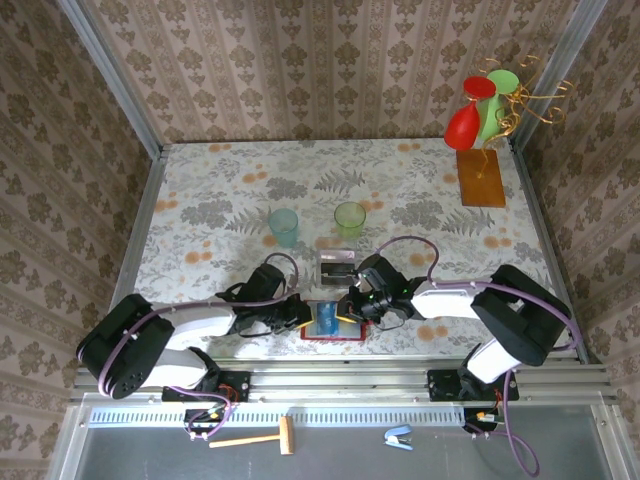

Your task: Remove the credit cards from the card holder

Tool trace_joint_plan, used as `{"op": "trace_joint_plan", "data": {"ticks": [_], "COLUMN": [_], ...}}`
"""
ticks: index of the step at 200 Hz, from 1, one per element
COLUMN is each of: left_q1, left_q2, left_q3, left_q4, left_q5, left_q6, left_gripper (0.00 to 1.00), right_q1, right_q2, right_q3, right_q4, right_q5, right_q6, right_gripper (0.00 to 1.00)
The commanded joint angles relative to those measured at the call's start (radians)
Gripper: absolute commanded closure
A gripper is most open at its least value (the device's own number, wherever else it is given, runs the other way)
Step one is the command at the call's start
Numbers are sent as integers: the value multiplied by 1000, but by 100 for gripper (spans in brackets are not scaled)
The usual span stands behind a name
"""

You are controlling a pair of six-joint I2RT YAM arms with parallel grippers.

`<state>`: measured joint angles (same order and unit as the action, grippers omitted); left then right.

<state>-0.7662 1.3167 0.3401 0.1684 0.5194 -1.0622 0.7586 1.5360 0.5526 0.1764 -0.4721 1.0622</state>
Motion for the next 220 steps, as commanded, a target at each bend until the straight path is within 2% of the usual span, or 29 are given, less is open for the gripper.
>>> {"op": "trace_joint_plan", "data": {"ticks": [1,89,220], "left_q1": [-6,-39,-43], "left_q2": [-13,-31,-80], "left_q3": [-24,-41,-30], "left_q4": [-43,-25,-34], "left_q5": [-25,-56,-62], "left_q6": [6,-27,-32], "left_gripper": [91,90,82], "right_q1": [-15,-35,-7], "right_q2": [-44,-189,-107], "right_q3": [-18,24,98], "right_q4": [-90,-354,-370], "right_q5": [25,98,97], "right_q6": [-45,-171,-168], "right_gripper": [92,93,92]}}
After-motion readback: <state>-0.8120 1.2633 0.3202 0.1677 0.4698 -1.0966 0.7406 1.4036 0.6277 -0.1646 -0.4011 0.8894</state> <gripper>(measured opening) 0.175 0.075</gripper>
